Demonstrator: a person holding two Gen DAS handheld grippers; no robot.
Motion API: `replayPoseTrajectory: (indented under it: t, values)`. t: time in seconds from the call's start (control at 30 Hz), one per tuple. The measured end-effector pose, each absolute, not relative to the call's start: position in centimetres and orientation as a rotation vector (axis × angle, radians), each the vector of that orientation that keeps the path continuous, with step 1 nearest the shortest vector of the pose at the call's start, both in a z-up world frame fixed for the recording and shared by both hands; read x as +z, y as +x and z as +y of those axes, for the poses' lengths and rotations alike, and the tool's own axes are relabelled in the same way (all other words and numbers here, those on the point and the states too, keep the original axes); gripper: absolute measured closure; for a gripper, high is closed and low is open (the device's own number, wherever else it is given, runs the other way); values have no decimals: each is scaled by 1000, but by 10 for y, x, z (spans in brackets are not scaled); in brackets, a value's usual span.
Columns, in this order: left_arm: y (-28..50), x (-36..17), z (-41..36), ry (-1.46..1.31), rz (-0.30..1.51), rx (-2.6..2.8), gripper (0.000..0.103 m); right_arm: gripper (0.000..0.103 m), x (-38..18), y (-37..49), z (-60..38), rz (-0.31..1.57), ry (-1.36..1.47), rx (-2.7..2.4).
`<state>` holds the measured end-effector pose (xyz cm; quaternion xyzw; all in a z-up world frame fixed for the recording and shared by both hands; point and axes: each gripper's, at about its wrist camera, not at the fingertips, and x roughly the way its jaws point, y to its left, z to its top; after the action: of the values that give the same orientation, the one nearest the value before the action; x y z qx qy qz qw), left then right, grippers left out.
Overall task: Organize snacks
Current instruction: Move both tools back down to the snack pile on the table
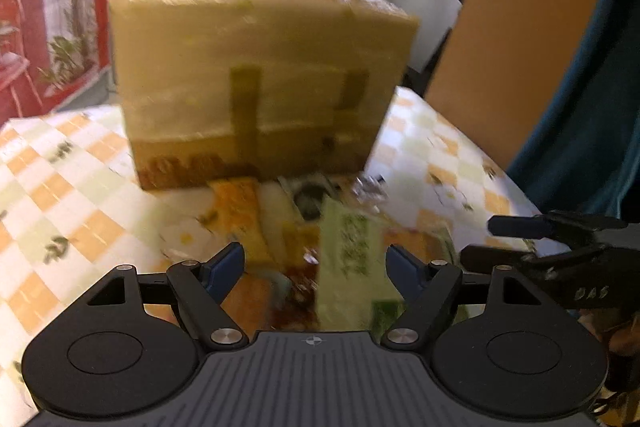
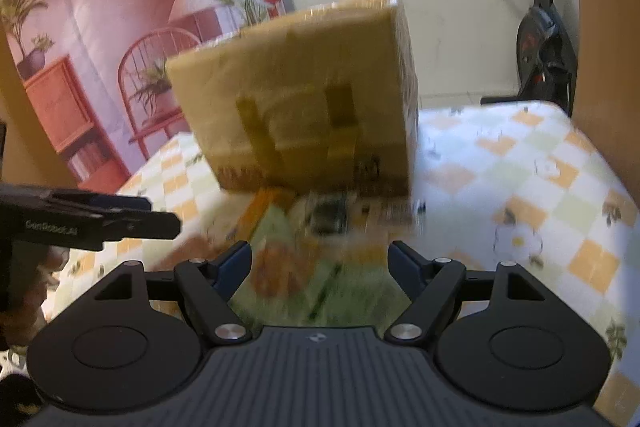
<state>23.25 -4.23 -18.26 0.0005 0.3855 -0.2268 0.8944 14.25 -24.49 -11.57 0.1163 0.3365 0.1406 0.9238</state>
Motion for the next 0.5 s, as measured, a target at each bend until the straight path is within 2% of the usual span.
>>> replayPoseTrajectory:
  t: [0.3, 0.37, 0.4, 0.5]
  values:
    - [227, -204, -59, 29, 857, -500, 24, 25, -151, 136, -239, 818, 267, 305]
    - [226, -205, -61, 28, 859, -495, 24, 27, -157, 138, -240, 832, 278, 304]
    - [226, -205, -62, 27, 861, -493, 24, 32, -159, 140, -241, 831, 292, 302]
    - [227, -207, -64, 25, 868, -481, 24, 33, -160, 146, -245, 813, 331, 294]
